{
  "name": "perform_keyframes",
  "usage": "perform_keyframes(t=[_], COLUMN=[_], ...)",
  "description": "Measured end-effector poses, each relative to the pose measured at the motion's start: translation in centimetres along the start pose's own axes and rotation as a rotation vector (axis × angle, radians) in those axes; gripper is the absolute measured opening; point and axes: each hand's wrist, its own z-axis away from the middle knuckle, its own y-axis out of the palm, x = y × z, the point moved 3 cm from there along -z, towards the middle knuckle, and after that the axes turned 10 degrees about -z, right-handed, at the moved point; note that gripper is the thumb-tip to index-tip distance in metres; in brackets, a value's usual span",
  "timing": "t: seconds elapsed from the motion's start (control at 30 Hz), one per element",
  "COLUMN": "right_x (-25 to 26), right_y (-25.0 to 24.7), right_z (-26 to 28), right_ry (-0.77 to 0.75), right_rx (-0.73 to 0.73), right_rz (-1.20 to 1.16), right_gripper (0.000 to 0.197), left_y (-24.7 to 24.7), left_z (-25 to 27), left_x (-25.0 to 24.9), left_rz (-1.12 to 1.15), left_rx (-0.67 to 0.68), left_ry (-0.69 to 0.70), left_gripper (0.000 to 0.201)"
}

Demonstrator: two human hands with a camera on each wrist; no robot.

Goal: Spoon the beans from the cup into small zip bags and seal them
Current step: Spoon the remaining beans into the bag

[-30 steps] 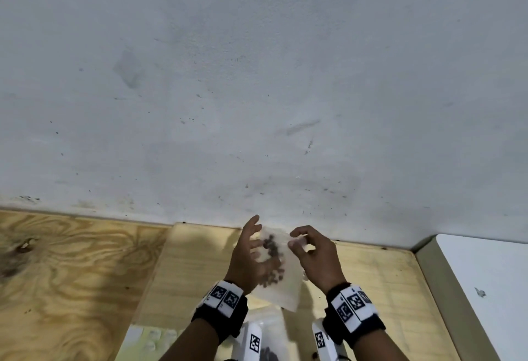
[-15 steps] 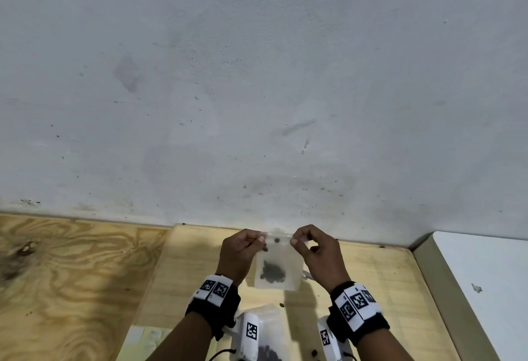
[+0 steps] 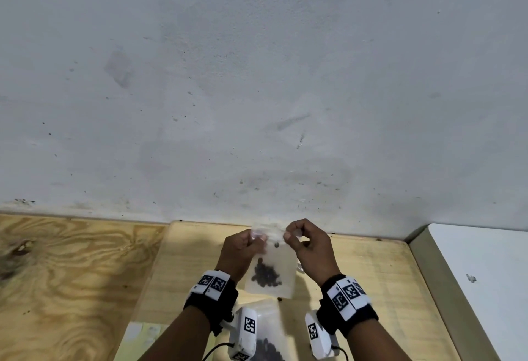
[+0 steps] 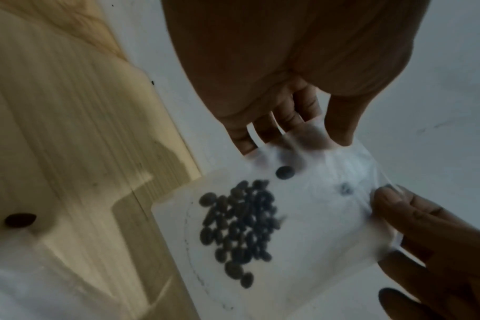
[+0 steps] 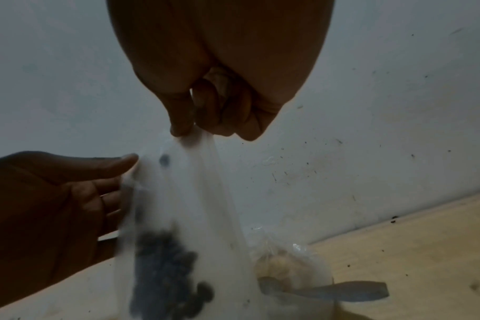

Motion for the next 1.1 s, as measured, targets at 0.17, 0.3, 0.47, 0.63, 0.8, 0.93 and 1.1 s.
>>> perform_keyframes(t=[0.17,0.3,0.47,0.63,0.8,0.93,1.1], right_x=[-0.9,-1.4,-1.0,-0.5,-0.6,-0.6,-1.7], right_y=[0.1,0.5,0.3,-0.4,-1.0,-1.2,-1.6], right_z=[0.3,0.9,0.9,0.9,1.1,1.5,3.2], right_ry=[0.136,0.205,0.261,0.376,0.454,0.393,0.434], right_rx=[-0.016,-0.004,0.015,-0.034,-0.087,-0.131,0.065], right_rz=[-0.115,-0.161,-0.250,-0.307,-0.402,-0.349,-0.200], right_gripper=[0.027,0.020,0.024,0.023,0.025,0.013,0.011], left_y=[0.4,0.8,0.7,0.6,0.9,1.1,1.3], left_z=[-0.1,0.2,0.3,0.7,1.1,0.4,0.0], left_x=[-0.1,-0.4,-0.5,-0.6,-1.1,0.0,1.5], left_rz=[0.055,0.030,0.005,0.119,0.198,0.149,0.208], left_rx=[-0.019,0.005,0.017,0.053,0.071,-0.002,-0.020], left_ry=[-0.038,-0.042,-0.040,-0.121,-0.158,-0.216,-0.363], left_gripper=[0.012,0.018,0.017,0.021,0.023,0.031,0.028])
